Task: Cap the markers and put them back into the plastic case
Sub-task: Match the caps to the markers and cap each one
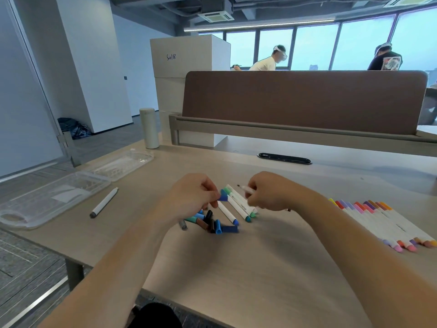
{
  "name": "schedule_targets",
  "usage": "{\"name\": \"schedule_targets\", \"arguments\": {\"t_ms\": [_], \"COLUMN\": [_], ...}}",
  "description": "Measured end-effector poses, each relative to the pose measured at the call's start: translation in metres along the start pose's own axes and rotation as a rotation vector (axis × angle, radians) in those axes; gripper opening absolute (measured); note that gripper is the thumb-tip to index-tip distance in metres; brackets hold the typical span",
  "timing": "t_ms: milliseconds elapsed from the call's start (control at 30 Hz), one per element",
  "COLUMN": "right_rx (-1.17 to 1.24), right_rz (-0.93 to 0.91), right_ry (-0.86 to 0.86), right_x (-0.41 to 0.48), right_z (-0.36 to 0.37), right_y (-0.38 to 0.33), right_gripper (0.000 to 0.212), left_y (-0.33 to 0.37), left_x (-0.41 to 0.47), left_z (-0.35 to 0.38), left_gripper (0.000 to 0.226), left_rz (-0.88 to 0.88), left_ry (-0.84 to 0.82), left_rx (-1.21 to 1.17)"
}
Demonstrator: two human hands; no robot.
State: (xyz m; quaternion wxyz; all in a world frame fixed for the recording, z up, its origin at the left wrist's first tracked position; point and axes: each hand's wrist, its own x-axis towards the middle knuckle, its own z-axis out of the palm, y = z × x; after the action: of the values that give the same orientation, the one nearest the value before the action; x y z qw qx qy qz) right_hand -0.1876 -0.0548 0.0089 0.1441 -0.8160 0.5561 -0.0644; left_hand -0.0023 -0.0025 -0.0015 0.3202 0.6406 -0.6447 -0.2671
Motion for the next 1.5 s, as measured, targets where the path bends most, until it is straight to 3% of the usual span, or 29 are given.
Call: {"name": "schedule_targets", "arguments": {"t_ms": [133,267,433,667,1000,1200,1500], "right_rx": [0.145,0.333,0.346,0.369,0.422,0.405,0.449], "right_rz": [0.033,0.032,0.039,0.077,0.064,0.060,0.070], "right_ry": [0.072,0.065,0.129,0.083,0.083,0.065,0.049], "right_x": [0.002,-0.004,-0.009,-0.019,-0.025,-0.023,-0.020], "right_z": [-0.002,0.004,0.011,0.014,0.008,0.009,0.012], "right_y": [0.006,0.004,0.002,-0.002,-0.002,-0.002,0.002], "right_gripper": [0.023,0.026,0.030,0.026,0.021,0.024,0.022], "left_y": [0.009,0.009,-0.001,-0.006,-0.007,-0.001,-0.006], "left_x": [-0.010,-0.014,-0.022,-0.029,-0.016,-0.007,-0.001], "left_z": [0.006,0.015,0.022,0.030,0.029,0.035,0.041], "left_gripper": [0.003,0.004,0.007,0.003,0.014,0.019,0.016], "left_rz": [0.075,0.098,0.118,0.171,0.178,0.174,0.171], "left_ry": [-0.148,-0.178,-0.158,-0.153,-0.063,-0.164,-0.200], "left_rx": [0.167,0.286,0.360,0.479,0.494,0.621,0.568]}}
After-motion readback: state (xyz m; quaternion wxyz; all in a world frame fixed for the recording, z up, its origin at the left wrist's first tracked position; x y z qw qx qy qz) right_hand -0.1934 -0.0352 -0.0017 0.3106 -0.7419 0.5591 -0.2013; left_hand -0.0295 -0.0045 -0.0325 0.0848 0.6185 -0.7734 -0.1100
